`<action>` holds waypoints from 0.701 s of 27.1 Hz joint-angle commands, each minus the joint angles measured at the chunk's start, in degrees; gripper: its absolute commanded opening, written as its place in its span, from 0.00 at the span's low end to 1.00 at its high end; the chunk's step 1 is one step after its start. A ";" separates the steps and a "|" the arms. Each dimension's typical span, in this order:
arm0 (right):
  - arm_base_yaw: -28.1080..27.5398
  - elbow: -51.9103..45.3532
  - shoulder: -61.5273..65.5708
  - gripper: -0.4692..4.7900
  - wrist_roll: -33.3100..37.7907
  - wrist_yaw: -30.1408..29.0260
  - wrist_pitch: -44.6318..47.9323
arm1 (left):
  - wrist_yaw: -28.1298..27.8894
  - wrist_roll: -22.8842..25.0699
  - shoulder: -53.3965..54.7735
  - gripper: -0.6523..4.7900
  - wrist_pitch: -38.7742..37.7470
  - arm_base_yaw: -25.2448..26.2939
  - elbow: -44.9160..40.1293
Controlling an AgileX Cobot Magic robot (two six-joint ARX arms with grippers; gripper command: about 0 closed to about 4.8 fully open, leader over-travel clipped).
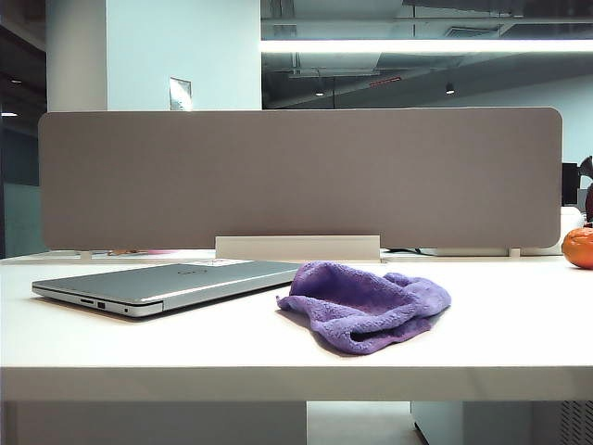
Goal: Pick up the purple rag and put it over the laptop.
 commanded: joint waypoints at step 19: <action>0.02 -0.20 -0.09 0.13 0.00 0.79 1.05 | -11.04 -0.76 46.86 0.11 9.49 -30.97 21.24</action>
